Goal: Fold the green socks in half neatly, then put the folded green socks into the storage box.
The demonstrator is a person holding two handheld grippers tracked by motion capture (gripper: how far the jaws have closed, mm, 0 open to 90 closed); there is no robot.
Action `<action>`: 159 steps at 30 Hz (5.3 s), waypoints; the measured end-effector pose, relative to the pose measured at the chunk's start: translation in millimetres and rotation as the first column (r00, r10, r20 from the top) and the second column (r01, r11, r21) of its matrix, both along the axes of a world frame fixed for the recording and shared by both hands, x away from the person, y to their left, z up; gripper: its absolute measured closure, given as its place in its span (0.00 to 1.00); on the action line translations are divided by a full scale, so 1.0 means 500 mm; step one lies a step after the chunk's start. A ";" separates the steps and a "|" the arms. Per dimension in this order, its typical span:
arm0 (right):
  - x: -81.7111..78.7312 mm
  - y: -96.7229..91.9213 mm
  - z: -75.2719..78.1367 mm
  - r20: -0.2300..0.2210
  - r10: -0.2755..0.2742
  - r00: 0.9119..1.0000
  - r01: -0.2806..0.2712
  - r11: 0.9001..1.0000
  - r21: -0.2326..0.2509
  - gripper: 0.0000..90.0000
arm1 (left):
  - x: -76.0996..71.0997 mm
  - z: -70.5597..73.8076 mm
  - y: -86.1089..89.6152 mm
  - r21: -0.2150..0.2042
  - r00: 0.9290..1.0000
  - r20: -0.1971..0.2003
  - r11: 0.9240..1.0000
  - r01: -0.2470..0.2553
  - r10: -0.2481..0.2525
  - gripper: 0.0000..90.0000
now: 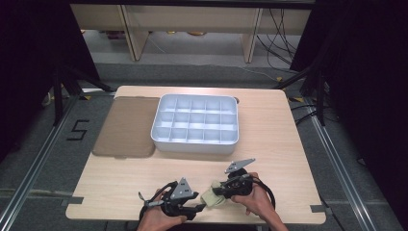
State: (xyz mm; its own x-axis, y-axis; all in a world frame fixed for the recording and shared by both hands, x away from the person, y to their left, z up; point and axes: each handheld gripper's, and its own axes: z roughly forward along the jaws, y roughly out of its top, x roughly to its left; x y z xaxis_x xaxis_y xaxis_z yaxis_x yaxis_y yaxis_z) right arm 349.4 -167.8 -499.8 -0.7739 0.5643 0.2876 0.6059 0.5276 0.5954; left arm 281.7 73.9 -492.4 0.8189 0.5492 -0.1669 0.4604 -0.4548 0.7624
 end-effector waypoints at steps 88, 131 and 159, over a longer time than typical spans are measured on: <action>0.118 -0.047 0.246 0.081 -0.047 0.996 0.060 0.984 -0.166 0.79 | -0.004 -0.021 0.144 0.105 0.986 0.019 0.981 -0.164 0.163 0.25; 0.289 -0.009 0.280 0.148 -0.149 0.978 0.186 0.944 -0.274 0.79 | -0.006 -0.019 0.144 0.101 0.991 0.017 0.986 -0.134 0.133 0.23; 0.330 0.018 0.218 0.186 -0.130 0.974 0.202 0.872 -0.447 0.79 | -0.008 -0.021 0.140 0.110 0.993 0.014 0.987 -0.119 0.118 0.23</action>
